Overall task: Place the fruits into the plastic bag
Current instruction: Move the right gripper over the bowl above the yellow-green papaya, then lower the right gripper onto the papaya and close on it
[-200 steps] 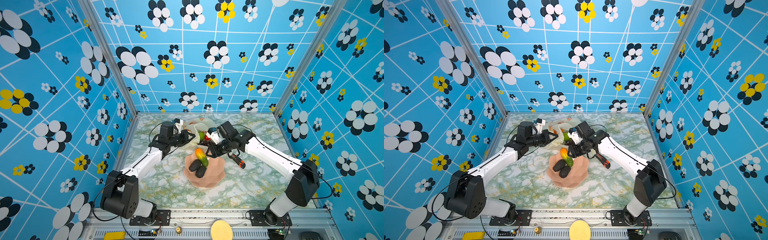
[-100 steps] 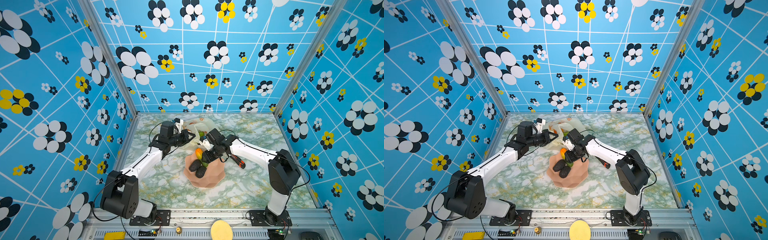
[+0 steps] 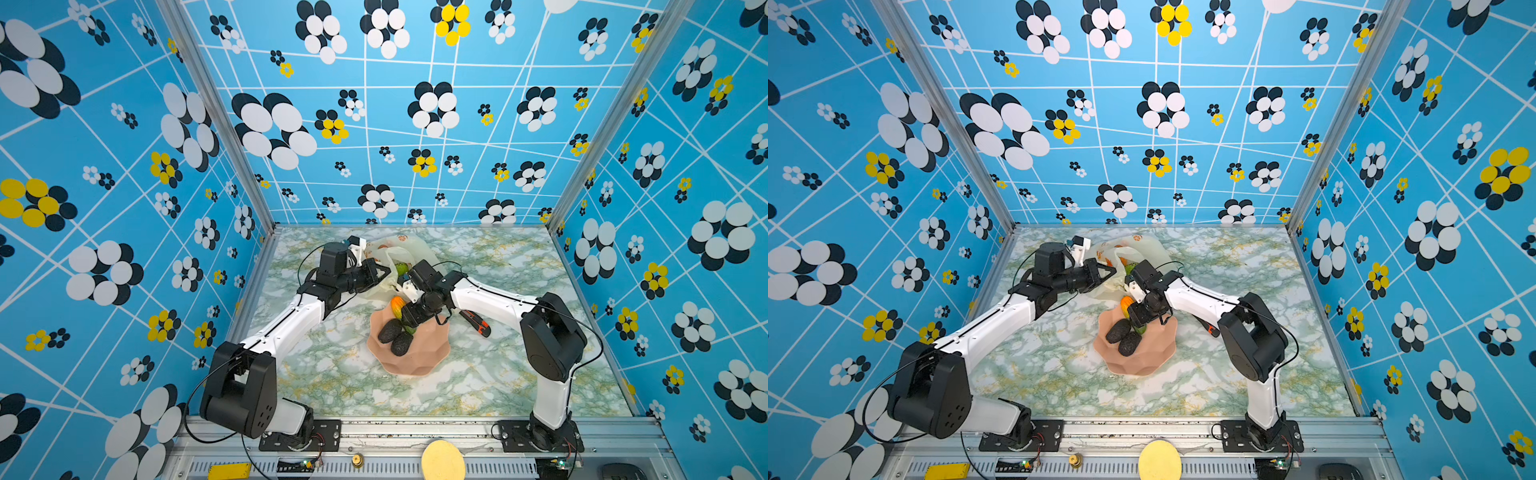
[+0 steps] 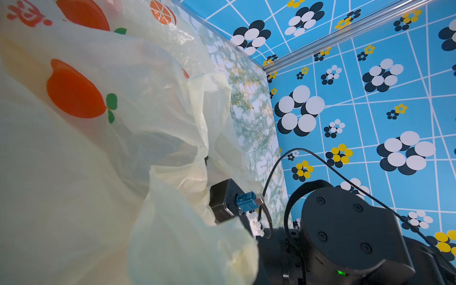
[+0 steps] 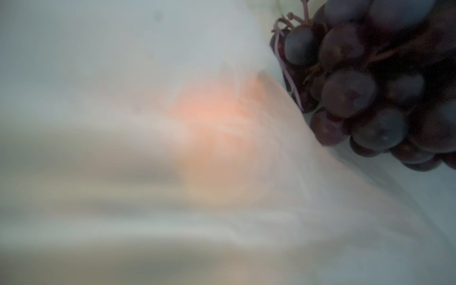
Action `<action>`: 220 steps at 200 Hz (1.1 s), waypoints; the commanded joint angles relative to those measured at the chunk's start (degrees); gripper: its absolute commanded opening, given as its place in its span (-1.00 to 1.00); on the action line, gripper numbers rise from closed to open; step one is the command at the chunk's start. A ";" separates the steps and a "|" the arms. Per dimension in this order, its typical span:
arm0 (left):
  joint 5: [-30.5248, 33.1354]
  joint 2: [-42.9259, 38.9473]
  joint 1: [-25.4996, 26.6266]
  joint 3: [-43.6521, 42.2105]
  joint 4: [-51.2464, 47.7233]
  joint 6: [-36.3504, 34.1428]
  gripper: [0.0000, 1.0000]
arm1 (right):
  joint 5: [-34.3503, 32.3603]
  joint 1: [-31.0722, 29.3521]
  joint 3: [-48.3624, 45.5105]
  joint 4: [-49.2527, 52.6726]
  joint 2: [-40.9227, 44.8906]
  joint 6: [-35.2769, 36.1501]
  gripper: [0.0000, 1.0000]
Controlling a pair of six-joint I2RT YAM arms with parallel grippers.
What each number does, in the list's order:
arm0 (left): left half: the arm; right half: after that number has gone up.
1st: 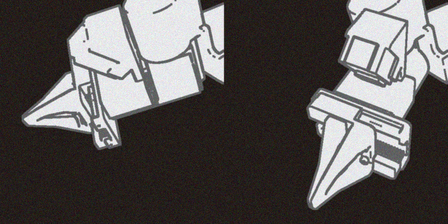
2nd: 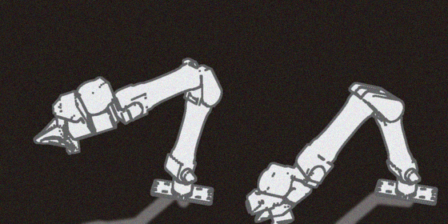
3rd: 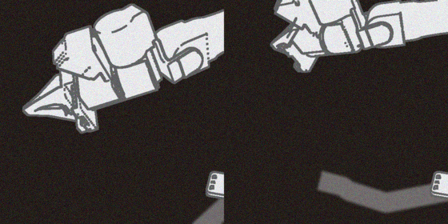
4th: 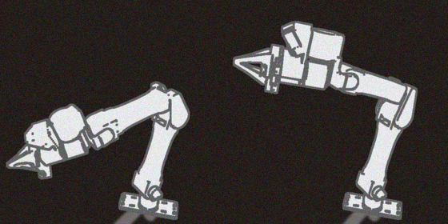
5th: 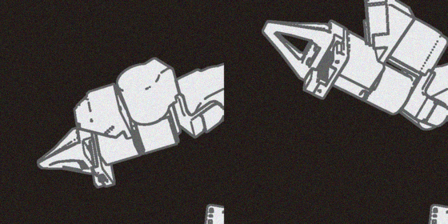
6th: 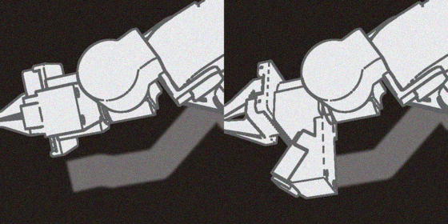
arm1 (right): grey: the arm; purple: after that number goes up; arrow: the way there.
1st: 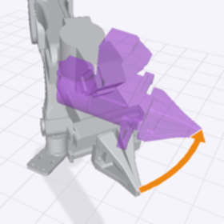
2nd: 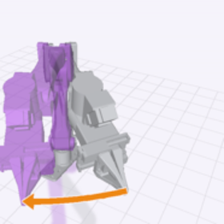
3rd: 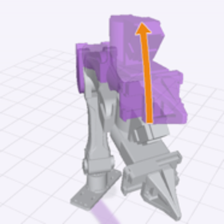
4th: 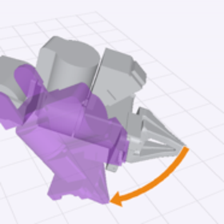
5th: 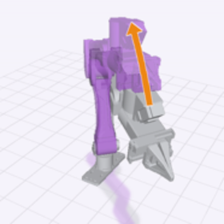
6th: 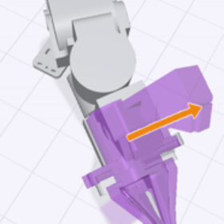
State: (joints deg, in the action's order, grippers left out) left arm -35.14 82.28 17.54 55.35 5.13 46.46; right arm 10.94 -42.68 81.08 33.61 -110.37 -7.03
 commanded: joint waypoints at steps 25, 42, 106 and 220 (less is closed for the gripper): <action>0.19 -1.64 0.04 0.05 -0.23 -1.34 -1.00 | -2.46 -0.52 2.70 -0.43 -2.34 -0.13 0.19; 0.20 -1.77 -0.02 0.11 -0.34 -1.22 -1.00 | -3.00 -0.65 2.85 -0.06 -2.58 -0.05 0.18; 0.09 -1.51 -0.01 0.00 -0.12 -1.13 -1.00 | -3.66 -1.34 3.10 0.49 -3.41 0.26 0.20; 0.40 -2.65 -0.16 -0.51 -0.29 -1.19 -1.00 | -5.50 -1.71 1.92 1.03 -1.17 0.44 -0.30</action>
State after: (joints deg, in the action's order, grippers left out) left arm -35.11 81.14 17.54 55.13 5.13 46.46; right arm 7.22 -43.88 82.91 33.61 -113.51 -6.81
